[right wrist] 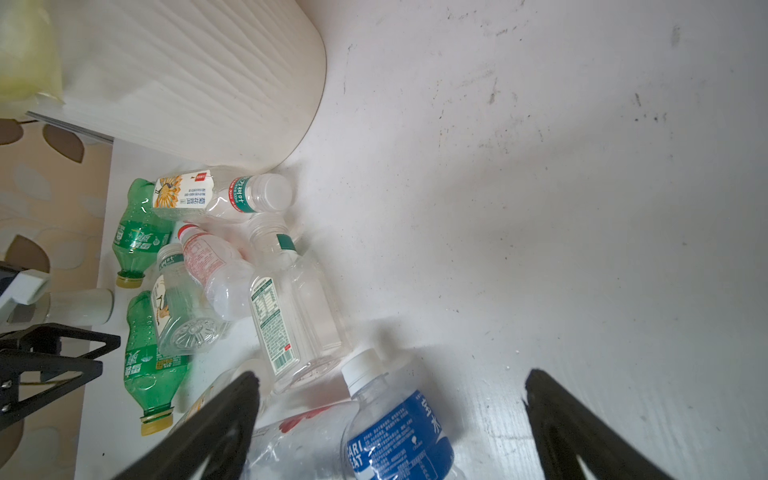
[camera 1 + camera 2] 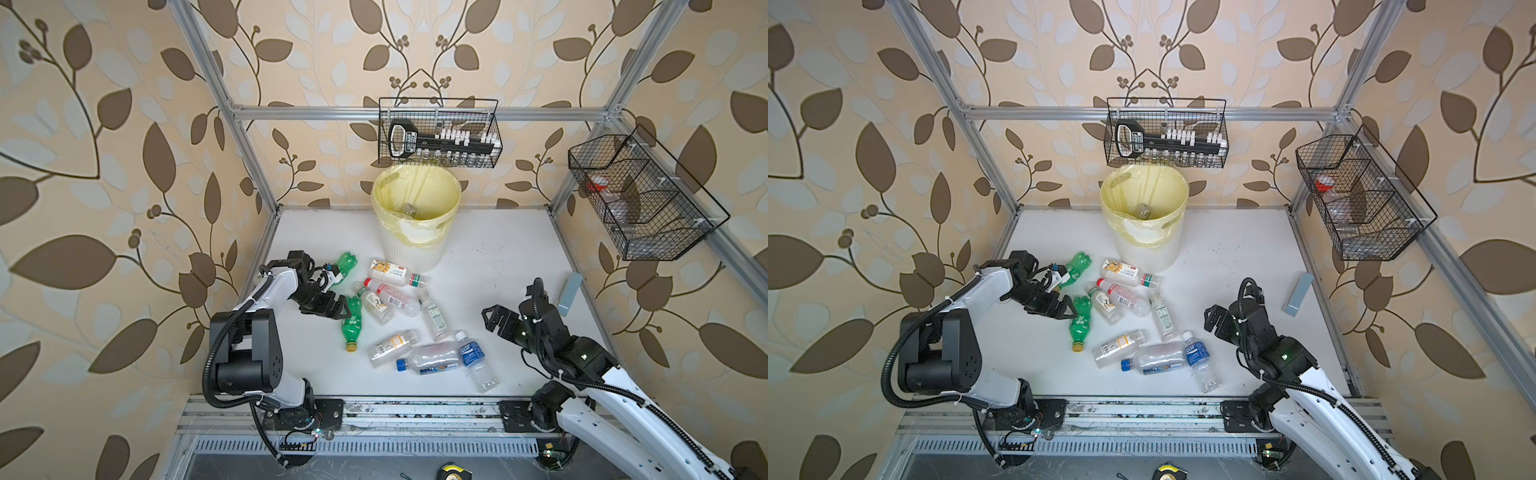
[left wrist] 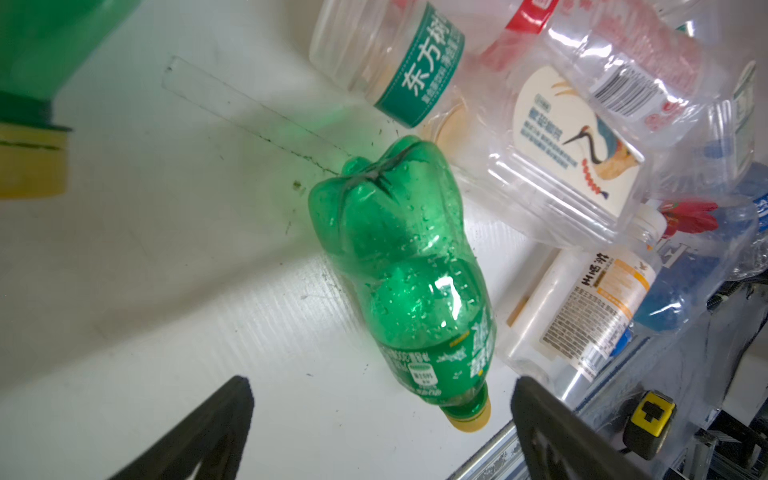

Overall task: Throw the plastic bottles in the bin
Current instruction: 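Lower the left gripper onto the green soda bottle nearest it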

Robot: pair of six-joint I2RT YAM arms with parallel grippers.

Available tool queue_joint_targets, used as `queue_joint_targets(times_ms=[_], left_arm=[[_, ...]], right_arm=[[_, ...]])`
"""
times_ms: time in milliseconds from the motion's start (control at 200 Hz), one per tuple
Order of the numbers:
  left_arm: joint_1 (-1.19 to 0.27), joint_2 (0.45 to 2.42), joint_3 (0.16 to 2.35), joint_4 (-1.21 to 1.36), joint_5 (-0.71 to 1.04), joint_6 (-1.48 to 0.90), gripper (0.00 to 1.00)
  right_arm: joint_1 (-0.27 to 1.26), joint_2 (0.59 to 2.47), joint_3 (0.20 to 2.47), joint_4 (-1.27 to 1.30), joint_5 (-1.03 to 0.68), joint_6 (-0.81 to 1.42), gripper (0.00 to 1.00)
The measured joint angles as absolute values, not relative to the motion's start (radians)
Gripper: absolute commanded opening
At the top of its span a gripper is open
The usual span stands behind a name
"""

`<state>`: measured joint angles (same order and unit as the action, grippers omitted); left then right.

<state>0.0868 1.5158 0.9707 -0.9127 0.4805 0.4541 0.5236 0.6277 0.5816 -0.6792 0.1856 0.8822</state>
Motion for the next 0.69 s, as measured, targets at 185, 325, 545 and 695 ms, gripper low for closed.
queue_joint_targets(times_ms=[185,325,545,695], left_arm=[[0.041,1.522,0.979,-0.897,0.45,0.416,0.99],[-0.002,1.53,1.005,-0.891,0.417,0.407,0.99],[-0.027,1.567,1.026,-0.885,0.41,0.391,0.99],[-0.028,1.613,1.026,-0.883,0.403,0.381,0.99]], right_arm=[[0.524,0.624,0.585,-0.695,0.221,0.866,1.0],[0.524,0.645,0.605,-0.698,0.252,0.84,1.0],[0.524,0.668,0.629,-0.667,0.258,0.815,1.0],[0.524,0.668,0.629,-0.659,0.271,0.809,1.0]])
